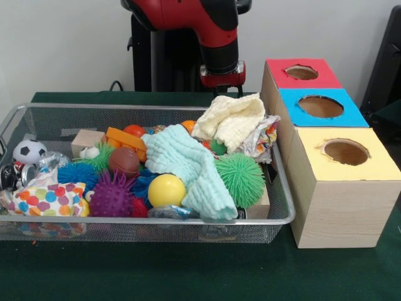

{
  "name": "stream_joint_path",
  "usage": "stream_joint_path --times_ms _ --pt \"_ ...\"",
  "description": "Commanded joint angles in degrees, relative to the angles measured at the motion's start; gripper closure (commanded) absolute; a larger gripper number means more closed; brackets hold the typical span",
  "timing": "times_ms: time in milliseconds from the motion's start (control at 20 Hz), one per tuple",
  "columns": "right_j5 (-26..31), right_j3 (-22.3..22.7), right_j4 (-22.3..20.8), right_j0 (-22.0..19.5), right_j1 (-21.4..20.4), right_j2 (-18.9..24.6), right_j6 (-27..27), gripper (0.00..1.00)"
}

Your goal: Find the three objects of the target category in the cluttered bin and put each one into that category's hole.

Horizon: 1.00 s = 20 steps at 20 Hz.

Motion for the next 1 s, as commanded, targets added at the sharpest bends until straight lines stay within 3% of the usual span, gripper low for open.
stream_joint_path --times_ms 50,300,550,750,1000 --pt "-11.08 -14.48 0.15 -0.32 5.47 -1.8 8.69 0.0" --pt "-11.92 -13.39 0.81 -0.06 4.3 -2.14 10.37 0.0" --pt "-15.68 -10.9 -0.19 0.66 0.25 -2.59 10.97 0.0" --pt "-11.72 -9.54 -1.02 2.76 -5.24 -4.2 8.77 0.0" --pt "-4.9 -6.39 -0.83 -0.77 -11.34 -0.29 8.61 0.0"
